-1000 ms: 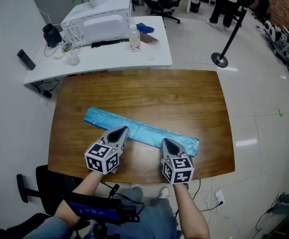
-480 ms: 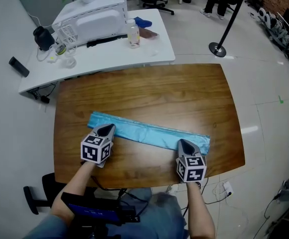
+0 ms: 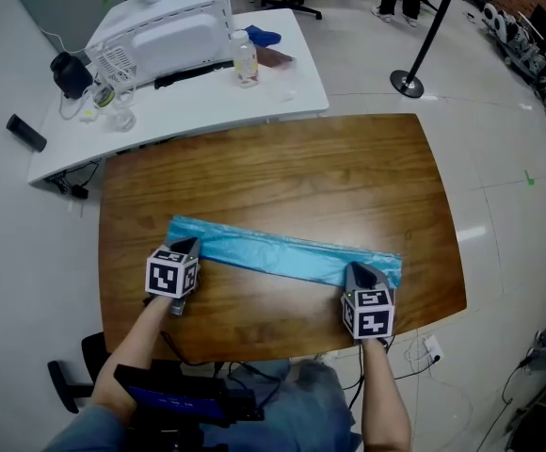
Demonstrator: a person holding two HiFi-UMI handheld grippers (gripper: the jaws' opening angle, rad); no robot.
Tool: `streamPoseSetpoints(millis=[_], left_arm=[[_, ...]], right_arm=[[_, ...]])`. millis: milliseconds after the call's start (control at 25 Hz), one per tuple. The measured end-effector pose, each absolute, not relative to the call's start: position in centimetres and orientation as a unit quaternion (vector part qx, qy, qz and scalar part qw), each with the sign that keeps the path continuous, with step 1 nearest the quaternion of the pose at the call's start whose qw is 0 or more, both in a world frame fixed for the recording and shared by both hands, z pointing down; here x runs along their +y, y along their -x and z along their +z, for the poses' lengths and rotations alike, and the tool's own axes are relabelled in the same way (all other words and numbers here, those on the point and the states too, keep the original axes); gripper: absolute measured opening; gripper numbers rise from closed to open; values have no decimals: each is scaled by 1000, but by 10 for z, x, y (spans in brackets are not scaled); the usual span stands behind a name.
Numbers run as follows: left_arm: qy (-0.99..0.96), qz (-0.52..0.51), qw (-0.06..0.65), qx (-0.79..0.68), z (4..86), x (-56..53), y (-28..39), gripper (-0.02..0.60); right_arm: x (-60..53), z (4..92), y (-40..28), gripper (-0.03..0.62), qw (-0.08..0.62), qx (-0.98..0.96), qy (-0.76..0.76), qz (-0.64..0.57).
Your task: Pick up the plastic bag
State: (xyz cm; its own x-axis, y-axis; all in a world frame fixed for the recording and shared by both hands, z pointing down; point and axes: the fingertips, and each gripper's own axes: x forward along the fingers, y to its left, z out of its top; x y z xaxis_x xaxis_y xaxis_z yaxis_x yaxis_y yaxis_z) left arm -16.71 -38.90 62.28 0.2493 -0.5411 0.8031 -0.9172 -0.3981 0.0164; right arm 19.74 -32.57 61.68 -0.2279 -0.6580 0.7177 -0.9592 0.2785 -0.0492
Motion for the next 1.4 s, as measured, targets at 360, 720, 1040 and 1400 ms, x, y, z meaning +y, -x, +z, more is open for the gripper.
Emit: streamPoseSetpoints(millis=[360,720,1040,1400], left_arm=[[-737,383,264,-490,626,-390,168,8],[-726,385,272,-500,625,-370,170,6],[-711,378,287,-519,626,-335,173,8],[-689,357,311,-548,626,-291,173,6]], right_arm=[[-321,619,-200,3,342,-735,-526,257],[-318,618,-201,3,344,-746,-508,258],[-311,619,-201,3,346,-764,-485,246],[-304,617,-201,3,352,-787,-450,232]])
